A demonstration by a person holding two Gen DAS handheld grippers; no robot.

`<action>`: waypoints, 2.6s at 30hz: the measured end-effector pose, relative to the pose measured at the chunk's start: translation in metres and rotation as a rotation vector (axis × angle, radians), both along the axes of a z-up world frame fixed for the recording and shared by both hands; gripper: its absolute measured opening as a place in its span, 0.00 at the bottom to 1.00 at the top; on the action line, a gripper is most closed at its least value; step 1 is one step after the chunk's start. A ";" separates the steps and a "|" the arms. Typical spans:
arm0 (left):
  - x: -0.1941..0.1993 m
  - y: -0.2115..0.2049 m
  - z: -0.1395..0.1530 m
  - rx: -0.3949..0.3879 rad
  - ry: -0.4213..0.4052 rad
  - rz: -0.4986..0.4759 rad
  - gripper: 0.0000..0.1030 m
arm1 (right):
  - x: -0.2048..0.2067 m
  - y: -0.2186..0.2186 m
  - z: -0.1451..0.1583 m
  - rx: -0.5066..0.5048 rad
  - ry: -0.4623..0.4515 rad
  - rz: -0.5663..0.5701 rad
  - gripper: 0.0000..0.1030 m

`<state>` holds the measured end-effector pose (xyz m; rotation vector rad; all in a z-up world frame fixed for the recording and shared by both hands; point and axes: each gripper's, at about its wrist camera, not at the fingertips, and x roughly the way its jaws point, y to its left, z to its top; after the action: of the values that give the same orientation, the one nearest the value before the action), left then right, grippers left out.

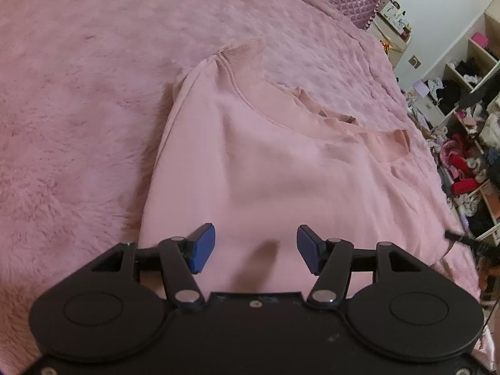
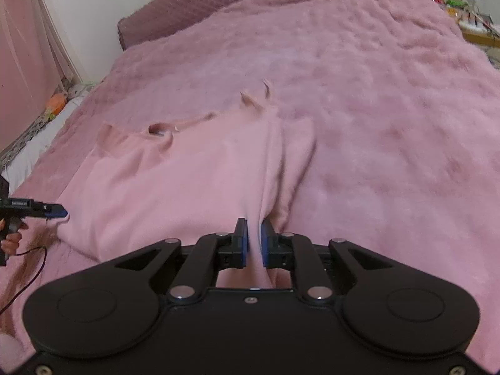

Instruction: Fold small clothes

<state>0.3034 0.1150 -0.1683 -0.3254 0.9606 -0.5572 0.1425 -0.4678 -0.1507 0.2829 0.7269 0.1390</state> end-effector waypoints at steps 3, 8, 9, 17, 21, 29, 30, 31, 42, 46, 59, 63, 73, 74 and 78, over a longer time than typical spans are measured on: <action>0.000 0.005 -0.006 -0.021 0.006 0.000 0.60 | 0.003 0.002 -0.025 -0.006 0.055 0.010 0.08; -0.004 0.002 0.000 0.003 -0.013 -0.022 0.60 | 0.013 -0.004 -0.017 0.021 -0.011 -0.034 0.34; -0.003 0.001 0.001 0.016 -0.016 -0.031 0.60 | 0.017 -0.002 -0.009 0.003 -0.066 -0.043 0.44; 0.000 -0.003 -0.003 0.009 -0.018 -0.033 0.60 | 0.123 0.018 0.021 -0.303 -0.175 0.005 0.44; -0.001 -0.001 -0.004 0.002 -0.018 -0.041 0.60 | 0.157 0.022 0.013 -0.330 -0.179 0.017 0.44; 0.003 0.000 -0.003 0.002 -0.016 -0.051 0.60 | 0.200 0.038 -0.001 -0.383 -0.121 0.140 0.20; 0.003 0.000 -0.003 0.001 -0.017 -0.051 0.60 | 0.204 0.038 -0.002 -0.374 -0.096 0.155 0.08; 0.002 0.000 -0.004 0.001 -0.016 -0.052 0.60 | 0.205 0.039 -0.004 -0.375 -0.083 0.159 0.06; 0.005 0.003 -0.007 -0.027 0.001 -0.024 0.60 | 0.198 0.026 -0.020 -0.433 -0.005 -0.006 0.05; 0.004 0.005 0.009 -0.039 -0.008 -0.006 0.59 | 0.188 0.037 -0.006 -0.456 -0.029 -0.051 0.26; 0.060 0.055 0.061 -0.049 -0.040 0.167 0.60 | 0.054 0.300 0.023 -0.483 -0.395 0.517 0.43; 0.089 0.057 0.045 -0.092 0.022 0.188 0.60 | 0.040 0.388 -0.014 -0.545 -0.400 0.647 0.42; 0.136 0.054 0.002 -0.181 0.090 0.181 0.59 | 0.048 0.459 -0.068 -0.798 -0.376 0.732 0.43; 0.139 0.052 0.000 -0.191 0.087 0.180 0.59 | 0.051 0.462 -0.071 -0.826 -0.387 0.728 0.44; 0.157 0.041 -0.006 -0.212 0.089 0.151 0.59 | 0.051 0.467 -0.077 -0.897 -0.436 0.693 0.51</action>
<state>0.4601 0.1564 -0.1739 -0.6123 0.9549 -0.5101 0.1934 -0.0005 -0.2282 -0.8479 0.3668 0.4923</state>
